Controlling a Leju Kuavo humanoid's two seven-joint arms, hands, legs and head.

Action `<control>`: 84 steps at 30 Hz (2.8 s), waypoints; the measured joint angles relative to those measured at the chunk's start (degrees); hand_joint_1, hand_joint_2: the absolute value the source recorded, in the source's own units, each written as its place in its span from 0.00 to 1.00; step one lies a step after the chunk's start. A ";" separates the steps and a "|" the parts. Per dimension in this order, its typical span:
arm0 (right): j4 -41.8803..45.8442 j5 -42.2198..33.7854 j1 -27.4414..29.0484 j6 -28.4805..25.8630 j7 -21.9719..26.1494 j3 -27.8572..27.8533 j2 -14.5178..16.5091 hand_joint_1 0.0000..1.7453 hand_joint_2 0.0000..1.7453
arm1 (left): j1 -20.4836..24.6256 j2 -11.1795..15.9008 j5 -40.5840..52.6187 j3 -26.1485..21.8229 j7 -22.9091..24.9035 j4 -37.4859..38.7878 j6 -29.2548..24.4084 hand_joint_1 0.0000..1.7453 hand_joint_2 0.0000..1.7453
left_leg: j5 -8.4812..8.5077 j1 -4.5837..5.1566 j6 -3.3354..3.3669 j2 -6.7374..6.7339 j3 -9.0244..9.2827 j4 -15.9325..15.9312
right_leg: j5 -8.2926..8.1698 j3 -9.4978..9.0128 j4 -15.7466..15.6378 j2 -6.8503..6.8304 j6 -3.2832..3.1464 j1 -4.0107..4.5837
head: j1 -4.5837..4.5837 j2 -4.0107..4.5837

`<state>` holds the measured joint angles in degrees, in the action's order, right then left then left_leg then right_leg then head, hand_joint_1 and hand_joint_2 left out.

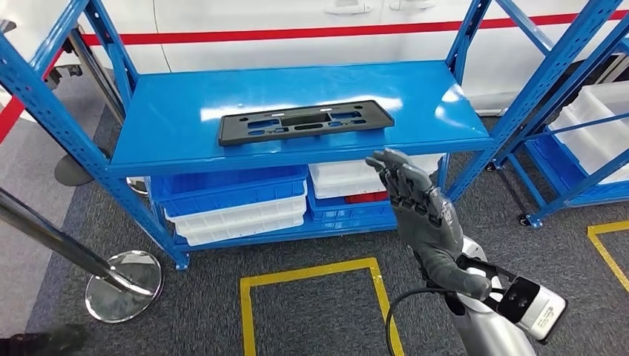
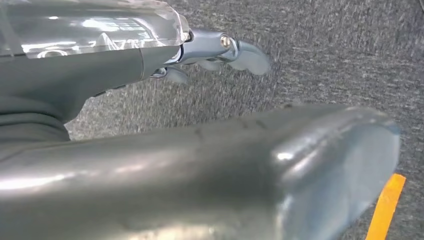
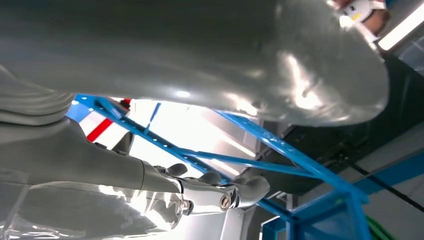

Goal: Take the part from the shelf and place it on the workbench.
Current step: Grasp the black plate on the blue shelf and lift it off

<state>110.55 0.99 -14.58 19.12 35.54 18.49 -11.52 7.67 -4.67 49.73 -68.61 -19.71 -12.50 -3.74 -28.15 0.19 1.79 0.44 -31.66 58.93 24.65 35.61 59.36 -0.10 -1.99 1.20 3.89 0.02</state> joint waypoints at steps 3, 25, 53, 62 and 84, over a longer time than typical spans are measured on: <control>-0.09 0.03 -0.03 -0.17 0.02 0.32 0.03 0.00 0.00 | 0.15 0.11 0.03 0.00 0.00 0.00 -0.01 0.00 0.00 | -0.70 -0.04 -0.79 -0.15 0.36 0.39 | -0.08 -1.67 -2.27 0.00 0.12 -0.29 | 0.00 0.00; -2.91 -3.06 -1.29 -1.49 0.13 3.38 -0.98 0.00 0.00 | -0.70 0.61 -1.08 -0.07 -0.80 0.13 -0.46 0.00 0.00 | 0.50 -0.48 0.43 0.17 -0.90 0.60 | 7.10 5.89 14.93 0.10 3.38 -1.54 | 0.00 0.00; -3.26 -2.16 -0.34 -3.15 0.12 5.05 -1.11 0.00 0.00 | -0.41 0.91 -0.56 -0.09 -0.47 0.15 -0.11 0.00 0.00 | 1.04 -0.96 0.32 0.11 -0.59 -0.40 | 9.17 2.63 13.28 0.08 3.74 -1.54 | 0.00 0.00; -3.86 -2.03 -0.22 -3.04 0.08 5.69 -0.91 0.00 0.00 | -0.75 0.73 -1.34 -0.22 -1.18 0.26 -0.13 0.00 0.00 | -3.03 -0.68 -1.11 0.51 5.13 -0.89 | -2.48 2.15 -1.03 0.13 0.72 0.08 | -0.03 0.00; -24.08 14.67 -3.59 -14.18 -6.81 14.39 4.79 0.00 1.00 | -1.88 -0.08 3.70 1.57 5.61 0.31 -2.41 0.00 0.00 | 5.07 -1.04 0.16 -0.09 -4.99 -0.23 | 11.83 1.60 13.42 0.28 3.38 -1.26 | -0.02 0.00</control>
<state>86.47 15.67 -18.17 4.94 28.73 32.88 -6.74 5.79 -4.75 53.43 -67.03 -14.10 -12.20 -6.15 -23.08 -0.84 1.95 0.35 -36.65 58.70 36.48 37.22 72.78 0.18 1.39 -0.06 3.87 0.02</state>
